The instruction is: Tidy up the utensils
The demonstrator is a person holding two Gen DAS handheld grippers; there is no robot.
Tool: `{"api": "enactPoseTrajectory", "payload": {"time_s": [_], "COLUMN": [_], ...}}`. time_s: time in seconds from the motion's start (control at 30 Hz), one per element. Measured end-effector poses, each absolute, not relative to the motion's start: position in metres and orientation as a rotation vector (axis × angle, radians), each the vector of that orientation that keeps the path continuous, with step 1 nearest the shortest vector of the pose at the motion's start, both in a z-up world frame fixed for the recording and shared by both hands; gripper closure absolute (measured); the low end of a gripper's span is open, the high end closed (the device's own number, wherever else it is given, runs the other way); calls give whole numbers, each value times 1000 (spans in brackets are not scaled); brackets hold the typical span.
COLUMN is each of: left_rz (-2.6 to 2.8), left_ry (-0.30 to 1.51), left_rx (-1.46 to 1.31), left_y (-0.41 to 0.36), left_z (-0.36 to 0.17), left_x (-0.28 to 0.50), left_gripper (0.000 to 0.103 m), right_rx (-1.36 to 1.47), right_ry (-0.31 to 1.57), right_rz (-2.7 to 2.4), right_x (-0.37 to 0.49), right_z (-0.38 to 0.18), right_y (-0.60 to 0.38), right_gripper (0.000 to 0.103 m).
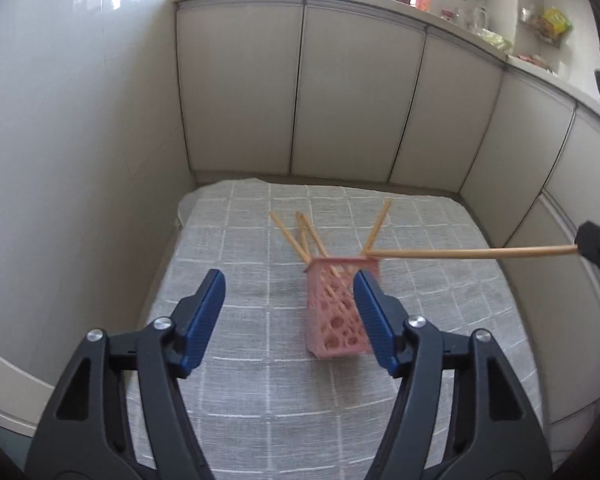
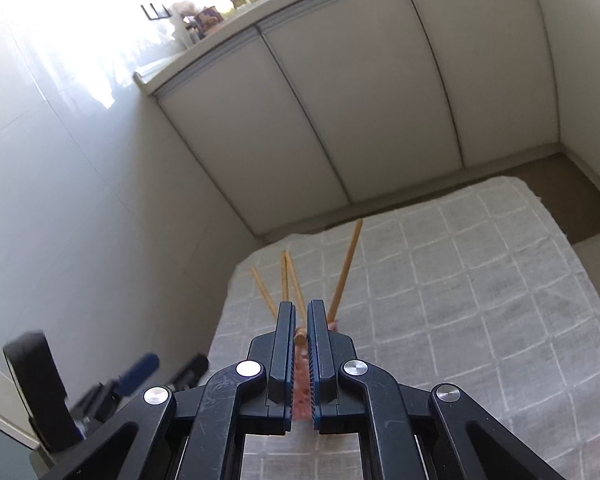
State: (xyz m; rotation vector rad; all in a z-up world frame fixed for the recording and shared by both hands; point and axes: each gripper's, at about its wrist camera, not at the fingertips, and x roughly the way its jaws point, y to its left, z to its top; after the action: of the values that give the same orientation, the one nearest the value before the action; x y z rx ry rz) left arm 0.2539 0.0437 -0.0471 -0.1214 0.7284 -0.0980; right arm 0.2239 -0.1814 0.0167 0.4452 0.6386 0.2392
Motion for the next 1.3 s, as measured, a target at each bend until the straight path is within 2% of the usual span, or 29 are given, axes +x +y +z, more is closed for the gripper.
{"api": "enactPoseTrajectory", "payload": {"time_s": [0.07,0.2,0.53,0.77,1.07,1.3], "left_rz": [-146,-141,-136,-151,-161,-155], "left_ry": [758,810,819,820,842,863], "left_rx": [-185,-118,-131,-95,-59,-53], "left_y": [46,39,38,32,25,25], "left_z": [-58,-73,-69,-64,-62,-67], "left_x": [254,258,248,231,196,180], "left_gripper": [37,37,37,36,34,31], "right_rx": [427,393,358,436,611,667], "right_ry": [641,638,669,743,943,1022], "right_rz": [236,205,210,293,325,279], "right_x": [227,229,220,201,195,196], "right_z": [19,21,21,21,-40,-74], "right_y": [-187,-195,-194,-199,-216,-232], "right_gripper": [98,99,99,99,98,98]}}
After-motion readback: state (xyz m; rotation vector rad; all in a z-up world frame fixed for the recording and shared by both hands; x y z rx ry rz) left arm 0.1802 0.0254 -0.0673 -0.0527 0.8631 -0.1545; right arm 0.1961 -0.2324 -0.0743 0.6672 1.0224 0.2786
